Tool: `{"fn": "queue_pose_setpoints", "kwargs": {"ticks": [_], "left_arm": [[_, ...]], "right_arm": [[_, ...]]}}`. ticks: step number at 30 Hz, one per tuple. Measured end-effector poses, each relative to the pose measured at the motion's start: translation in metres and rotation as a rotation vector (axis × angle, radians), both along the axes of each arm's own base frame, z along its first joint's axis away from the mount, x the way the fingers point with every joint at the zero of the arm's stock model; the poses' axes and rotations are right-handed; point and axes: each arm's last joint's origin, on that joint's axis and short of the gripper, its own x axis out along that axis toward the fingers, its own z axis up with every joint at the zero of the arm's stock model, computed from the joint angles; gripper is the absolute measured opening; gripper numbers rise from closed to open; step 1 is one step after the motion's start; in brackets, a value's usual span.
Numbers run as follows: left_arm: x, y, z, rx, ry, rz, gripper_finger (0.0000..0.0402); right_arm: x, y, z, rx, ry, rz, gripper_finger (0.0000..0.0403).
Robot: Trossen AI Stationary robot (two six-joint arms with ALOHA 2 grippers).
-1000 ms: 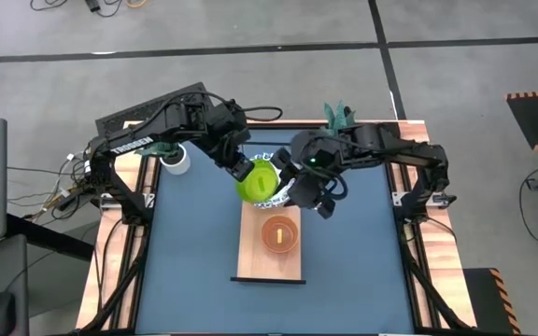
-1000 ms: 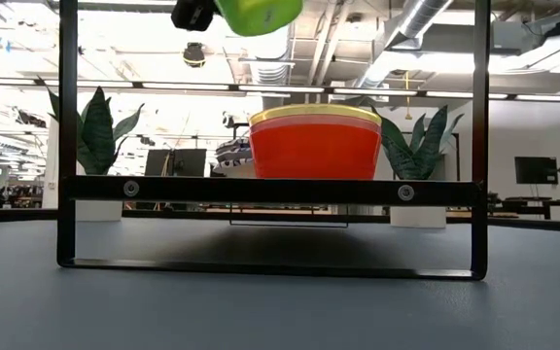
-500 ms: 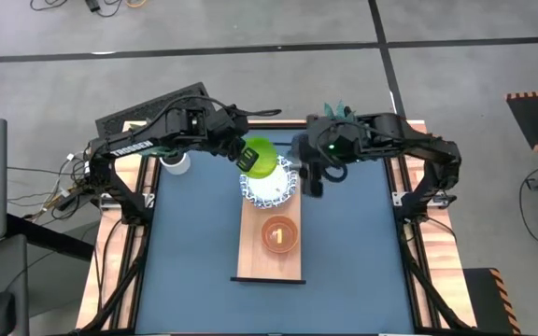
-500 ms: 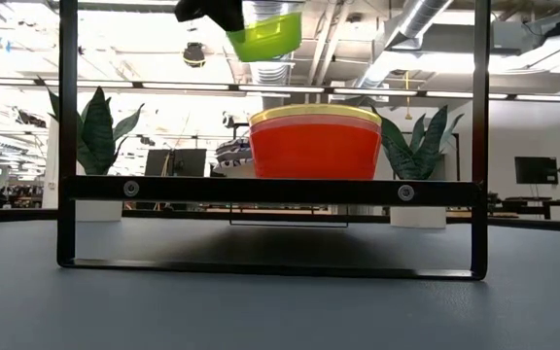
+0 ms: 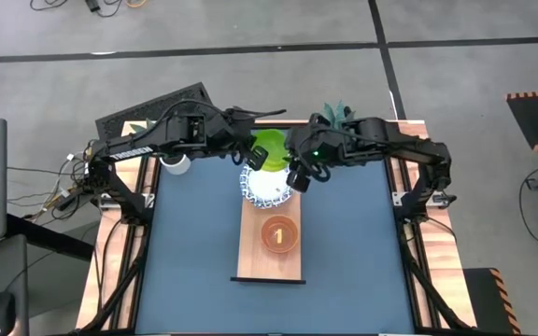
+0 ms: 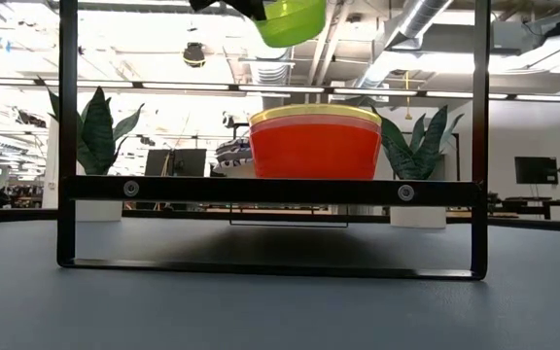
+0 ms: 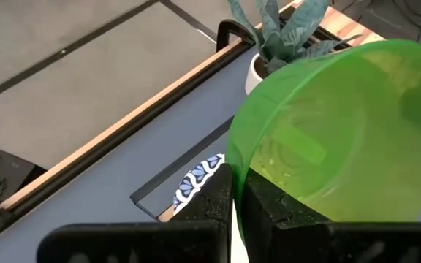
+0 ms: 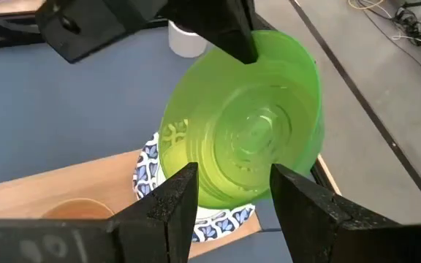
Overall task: Place and stack bowls onto a shelf
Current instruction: Stack the green bowl on top of the yellow bowl on the shelf
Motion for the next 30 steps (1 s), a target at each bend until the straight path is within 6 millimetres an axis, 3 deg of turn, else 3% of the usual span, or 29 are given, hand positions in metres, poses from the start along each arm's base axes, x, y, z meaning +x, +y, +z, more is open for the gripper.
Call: {"fn": "queue_pose_setpoints", "kwargs": {"ticks": [13,19,30], "left_arm": [[0.001,-0.012,0.0,0.064,0.014,0.015,0.0],[0.001,-0.012,0.0,0.072,0.018,0.024,0.0],[0.0,-0.011,0.001,0.091,0.02,0.048,0.0]], "right_arm": [[0.0,-0.004,-0.003,-0.044,0.017,-0.072,0.0168],[0.0,0.004,-0.002,-0.051,0.005,-0.055,0.0161],[-0.003,0.002,-0.001,-0.194,0.025,-0.159,0.0159]]}}
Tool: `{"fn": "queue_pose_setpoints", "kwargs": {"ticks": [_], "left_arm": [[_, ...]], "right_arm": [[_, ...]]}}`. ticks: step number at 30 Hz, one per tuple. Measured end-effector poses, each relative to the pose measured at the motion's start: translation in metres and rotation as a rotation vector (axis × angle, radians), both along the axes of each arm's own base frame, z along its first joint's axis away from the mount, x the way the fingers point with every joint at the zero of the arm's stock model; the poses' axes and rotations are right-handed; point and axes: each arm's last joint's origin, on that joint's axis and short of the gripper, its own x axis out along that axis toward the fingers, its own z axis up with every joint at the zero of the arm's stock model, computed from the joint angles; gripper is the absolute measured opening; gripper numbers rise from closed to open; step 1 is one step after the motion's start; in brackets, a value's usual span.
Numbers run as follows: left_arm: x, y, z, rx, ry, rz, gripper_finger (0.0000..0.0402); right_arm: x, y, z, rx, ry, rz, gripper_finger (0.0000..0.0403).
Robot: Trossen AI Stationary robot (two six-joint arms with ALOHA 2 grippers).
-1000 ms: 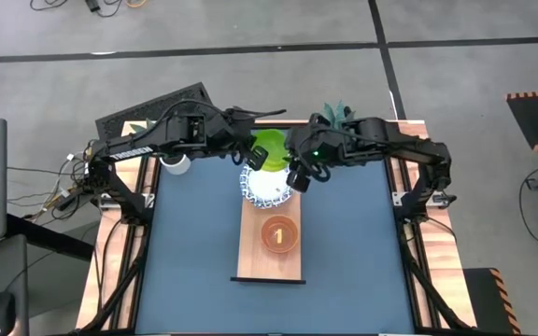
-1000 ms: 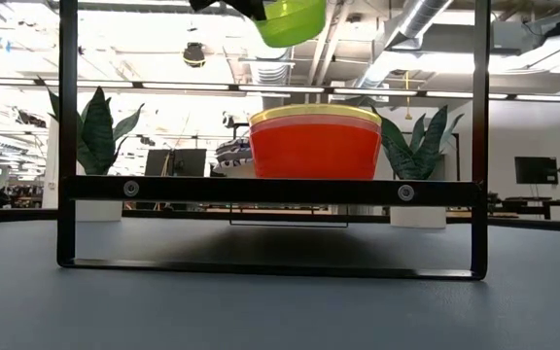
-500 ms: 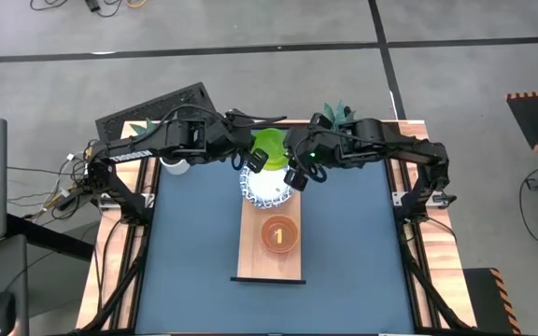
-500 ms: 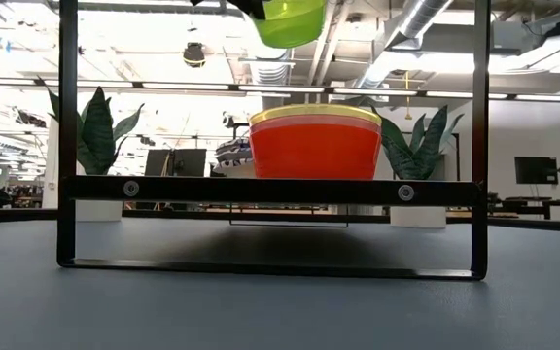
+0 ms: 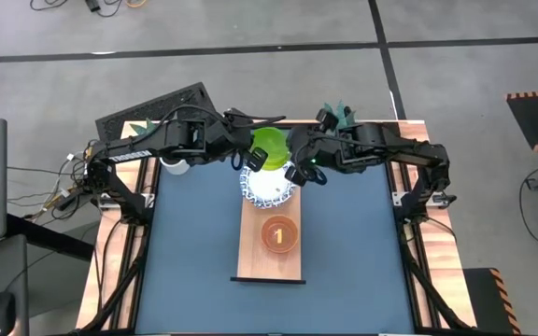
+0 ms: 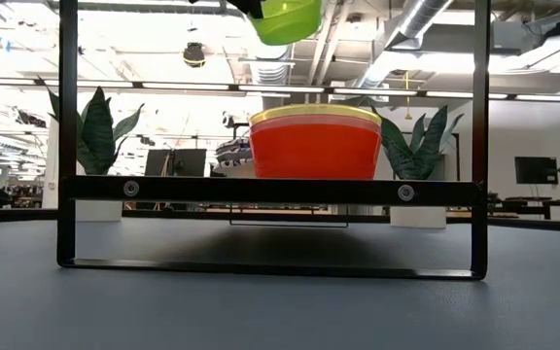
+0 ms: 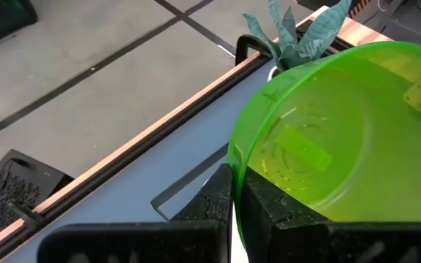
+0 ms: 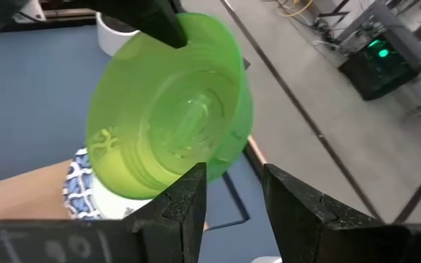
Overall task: Place and stack bowls onto a shelf
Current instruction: Stack the green bowl on top of the yellow bowl on the shelf
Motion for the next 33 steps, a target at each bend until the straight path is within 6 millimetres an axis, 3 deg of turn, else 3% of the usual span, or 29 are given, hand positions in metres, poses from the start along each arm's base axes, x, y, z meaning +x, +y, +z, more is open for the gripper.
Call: {"fn": "queue_pose_setpoints", "kwargs": {"ticks": [8,20,33], "left_arm": [[0.0,0.0,0.0,0.024,0.013,0.0,0.0],[-0.001,-0.001,0.001,0.06,0.036,0.0,0.0],[-0.001,-0.001,0.002,0.076,0.028,0.007,0.0]], "right_arm": [[0.006,-0.014,-0.005,0.005,0.039,0.0,0.0159],[0.009,-0.006,-0.003,0.04,0.015,0.093,0.0159],[0.003,-0.003,0.019,0.037,-0.1,0.106,0.0159]]}}
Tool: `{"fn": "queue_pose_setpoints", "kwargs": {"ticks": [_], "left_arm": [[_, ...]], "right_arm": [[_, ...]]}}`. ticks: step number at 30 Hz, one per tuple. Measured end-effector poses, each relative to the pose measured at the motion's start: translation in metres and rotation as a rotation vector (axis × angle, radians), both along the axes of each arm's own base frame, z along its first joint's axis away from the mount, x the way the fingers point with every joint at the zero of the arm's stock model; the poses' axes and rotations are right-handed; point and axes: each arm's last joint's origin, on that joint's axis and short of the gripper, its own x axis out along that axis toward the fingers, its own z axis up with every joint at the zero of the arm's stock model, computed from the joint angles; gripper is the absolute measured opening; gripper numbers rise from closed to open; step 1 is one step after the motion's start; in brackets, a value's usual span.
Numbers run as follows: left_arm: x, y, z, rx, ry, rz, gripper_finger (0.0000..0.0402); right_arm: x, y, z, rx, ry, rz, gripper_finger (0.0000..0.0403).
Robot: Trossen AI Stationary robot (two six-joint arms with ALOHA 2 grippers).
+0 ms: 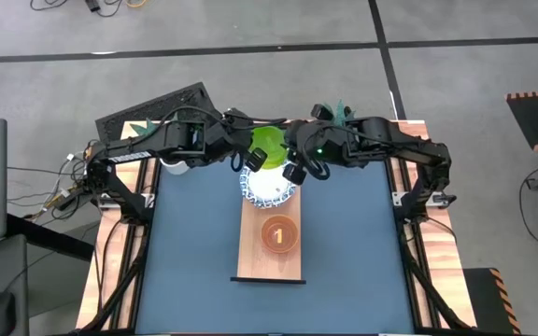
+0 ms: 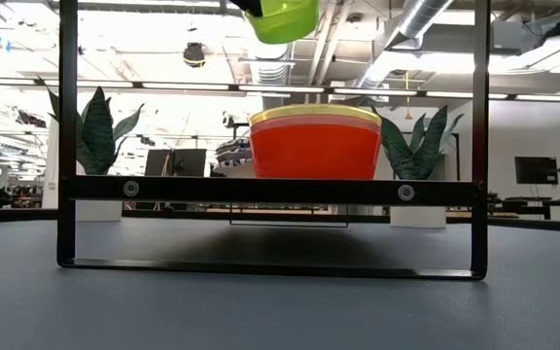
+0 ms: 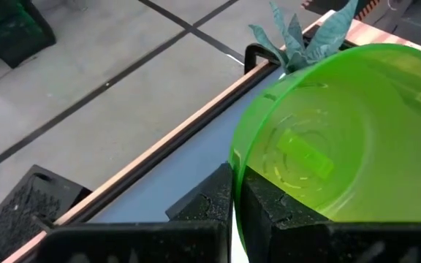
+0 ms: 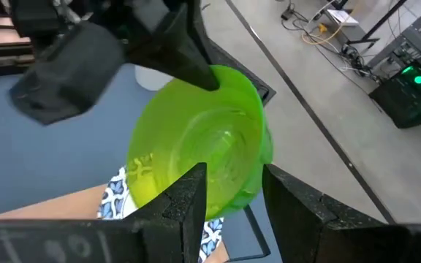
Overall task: Place and stack bowls onto a shelf
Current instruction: Stack the green bowl on top of the yellow bowl on the shelf
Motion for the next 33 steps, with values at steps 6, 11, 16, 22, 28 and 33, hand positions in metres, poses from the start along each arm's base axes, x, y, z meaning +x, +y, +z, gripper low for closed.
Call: {"fn": "queue_pose_setpoints", "kwargs": {"ticks": [6,11,16,22,28,33], "left_arm": [[0.0,-0.002,0.0,0.01,0.009,-0.005,0.0],[0.001,-0.003,0.001,0.031,0.029,-0.049,0.0],[0.004,-0.008,0.003,0.071,0.042,-0.106,0.0],[0.006,-0.012,0.005,0.148,0.093,-0.182,0.0],[0.008,-0.016,0.006,0.189,0.112,-0.222,0.0],[0.008,-0.019,0.006,0.195,0.114,-0.238,0.0]], "right_arm": [[0.002,-0.01,-0.003,-0.005,0.023,-0.016,0.0159],[0.002,-0.011,-0.005,-0.006,0.043,-0.013,0.0159],[0.002,-0.011,-0.006,0.016,0.064,0.035,0.0159],[0.002,-0.01,-0.008,0.022,0.101,0.096,0.0159],[0.0,-0.01,-0.009,0.032,0.125,0.094,0.0147],[-0.003,-0.01,-0.012,0.062,0.135,0.058,0.009]]}}
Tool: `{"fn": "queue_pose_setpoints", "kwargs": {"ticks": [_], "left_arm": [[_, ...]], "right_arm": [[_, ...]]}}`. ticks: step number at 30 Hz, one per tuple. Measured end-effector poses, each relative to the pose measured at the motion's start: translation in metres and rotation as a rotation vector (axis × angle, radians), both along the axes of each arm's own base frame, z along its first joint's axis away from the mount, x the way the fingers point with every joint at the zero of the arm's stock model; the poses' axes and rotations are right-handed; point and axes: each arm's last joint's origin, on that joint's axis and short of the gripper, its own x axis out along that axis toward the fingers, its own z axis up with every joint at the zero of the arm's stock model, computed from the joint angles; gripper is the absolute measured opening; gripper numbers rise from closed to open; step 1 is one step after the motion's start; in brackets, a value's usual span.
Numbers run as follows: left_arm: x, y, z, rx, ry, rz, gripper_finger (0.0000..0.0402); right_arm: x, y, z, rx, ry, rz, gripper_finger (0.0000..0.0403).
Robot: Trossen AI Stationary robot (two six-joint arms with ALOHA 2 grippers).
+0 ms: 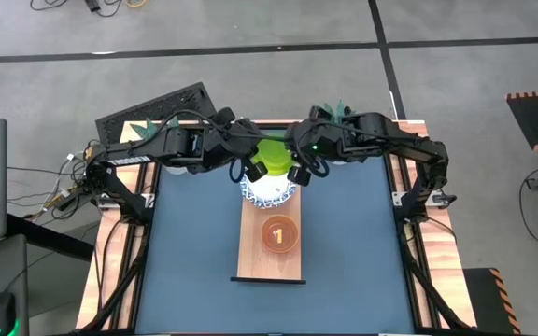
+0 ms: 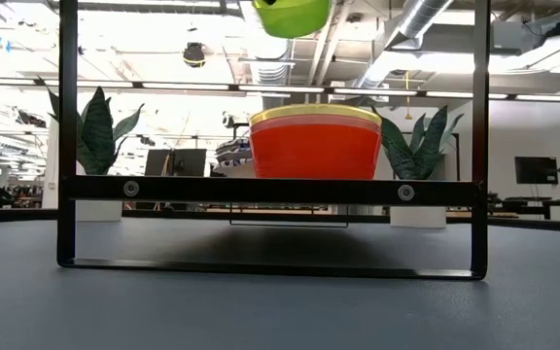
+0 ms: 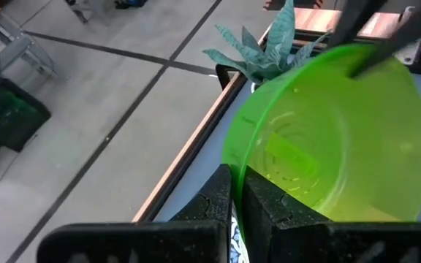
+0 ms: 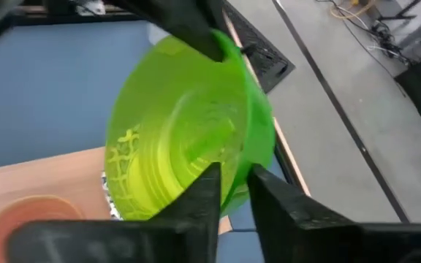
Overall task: Place and stack bowls onto a shelf
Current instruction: Stack the green bowl on top of the yellow bowl on the shelf
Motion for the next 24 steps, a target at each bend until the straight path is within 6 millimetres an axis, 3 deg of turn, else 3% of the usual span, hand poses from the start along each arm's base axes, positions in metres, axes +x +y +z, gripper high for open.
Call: {"fn": "queue_pose_setpoints", "kwargs": {"ticks": [5,11,24], "left_arm": [[0.0009,-0.0028,0.0003,-0.01,-0.004,-0.029,0.0],[0.0016,-0.0039,0.0,-0.036,-0.003,-0.071,0.0015],[-0.003,-0.01,0.0092,-0.058,0.002,-0.336,0.0196]], "right_arm": [[-0.0013,-0.0012,-0.0005,0.005,-0.002,-0.035,0.0021],[-0.0017,-0.0005,-0.0008,0.013,0.0,-0.035,0.0021],[-0.0028,0.0016,-0.0019,0.049,0.011,-0.015,0.0021]]}}
